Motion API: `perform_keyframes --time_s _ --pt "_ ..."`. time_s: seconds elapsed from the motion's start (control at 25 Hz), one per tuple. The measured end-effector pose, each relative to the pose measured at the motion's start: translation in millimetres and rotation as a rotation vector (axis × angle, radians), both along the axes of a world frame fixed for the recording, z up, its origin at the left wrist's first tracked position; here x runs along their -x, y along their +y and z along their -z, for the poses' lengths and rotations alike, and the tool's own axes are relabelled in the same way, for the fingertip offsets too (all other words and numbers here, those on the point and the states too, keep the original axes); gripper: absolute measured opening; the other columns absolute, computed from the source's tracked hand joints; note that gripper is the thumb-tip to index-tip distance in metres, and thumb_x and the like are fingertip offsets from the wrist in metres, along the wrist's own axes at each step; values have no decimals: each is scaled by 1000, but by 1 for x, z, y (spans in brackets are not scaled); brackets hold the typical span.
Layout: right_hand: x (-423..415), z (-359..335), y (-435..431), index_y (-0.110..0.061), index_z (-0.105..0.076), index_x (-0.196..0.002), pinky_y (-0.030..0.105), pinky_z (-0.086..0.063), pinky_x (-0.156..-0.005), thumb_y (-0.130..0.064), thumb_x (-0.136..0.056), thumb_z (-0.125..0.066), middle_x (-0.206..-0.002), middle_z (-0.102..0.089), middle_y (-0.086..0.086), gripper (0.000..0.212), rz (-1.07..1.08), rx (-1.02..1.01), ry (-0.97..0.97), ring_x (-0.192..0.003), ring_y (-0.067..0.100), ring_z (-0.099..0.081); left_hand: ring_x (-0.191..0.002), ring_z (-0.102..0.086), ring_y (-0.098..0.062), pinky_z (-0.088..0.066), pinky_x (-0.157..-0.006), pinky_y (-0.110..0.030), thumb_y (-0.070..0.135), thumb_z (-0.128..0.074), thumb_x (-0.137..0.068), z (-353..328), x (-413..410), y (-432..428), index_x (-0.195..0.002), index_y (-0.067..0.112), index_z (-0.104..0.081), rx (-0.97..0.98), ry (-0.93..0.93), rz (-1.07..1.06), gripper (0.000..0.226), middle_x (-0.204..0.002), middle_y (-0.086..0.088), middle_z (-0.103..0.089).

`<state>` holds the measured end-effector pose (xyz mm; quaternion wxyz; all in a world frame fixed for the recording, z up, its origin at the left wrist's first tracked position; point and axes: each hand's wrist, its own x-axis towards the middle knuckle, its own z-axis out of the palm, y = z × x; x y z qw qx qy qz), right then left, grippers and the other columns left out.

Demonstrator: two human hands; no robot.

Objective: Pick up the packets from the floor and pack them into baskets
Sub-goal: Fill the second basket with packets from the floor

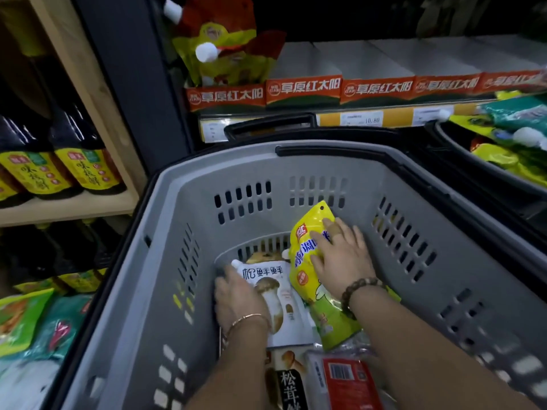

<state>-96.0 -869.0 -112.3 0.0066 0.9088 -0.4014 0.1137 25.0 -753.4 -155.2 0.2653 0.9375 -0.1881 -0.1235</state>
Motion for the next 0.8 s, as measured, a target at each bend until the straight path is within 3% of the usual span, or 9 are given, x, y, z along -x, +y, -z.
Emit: perform_keyframes --time_s 0.08,0.16,0.24,0.32,0.4,0.52,0.8 --pt "3 10 -3 -30 -13 -150 43 4 -117 -47 -97 -30 -159 10 0 58 -59 -113 138 -145 22 12 -129 -38 -32 -30 -106 -44 32 -58 -85 8 10 0 -138 18 -40 -38 -274 181 58 -141 -16 -37" --pt "8 24 -3 -29 0 -151 44 3 -117 -58 -95 -28 -157 18 0 70 -44 -260 240 -144 22 19 -134 -34 -32 -25 -110 -49 39 -60 -82 11 23 -4 -134 19 -47 -72 -424 424 57 -146 -15 -35" --pt "10 36 -1 -28 7 -150 44 -1 -117 -64 -92 -28 -157 19 0 77 32 -405 252 -144 21 19 -143 -14 -27 -12 -116 -46 41 -37 -95 20 31 -8 -145 22 -27 -184 -323 634 55 -156 -10 -15" --pt "10 42 0 -27 9 -150 44 -4 -117 -65 -91 -27 -157 19 0 79 97 -480 260 -144 21 18 -146 0 -22 -2 -116 -45 40 -17 -97 31 32 -7 -150 24 -10 -279 -220 661 56 -159 -4 0" --pt "8 43 1 -24 9 -150 44 -4 -118 -66 -91 -25 -157 18 1 80 154 -543 285 -144 21 16 -146 2 -20 0 -116 -44 39 -7 -91 40 32 -4 -150 25 -5 -298 -221 653 61 -159 -3 4" --pt "7 47 5 -24 8 -151 43 -5 -119 -67 -91 -23 -157 16 1 80 186 -548 259 -145 21 13 -146 4 -18 1 -117 -43 37 -6 -93 43 31 -1 -151 23 0 -304 -212 633 60 -159 -2 7" --pt "8 40 12 -24 8 -151 43 -8 -118 -67 -91 -20 -158 13 1 79 188 -491 284 -146 21 11 -146 3 -16 -3 -118 -40 34 -29 -99 26 20 -6 -151 18 3 -330 -5 688 63 -159 0 7"
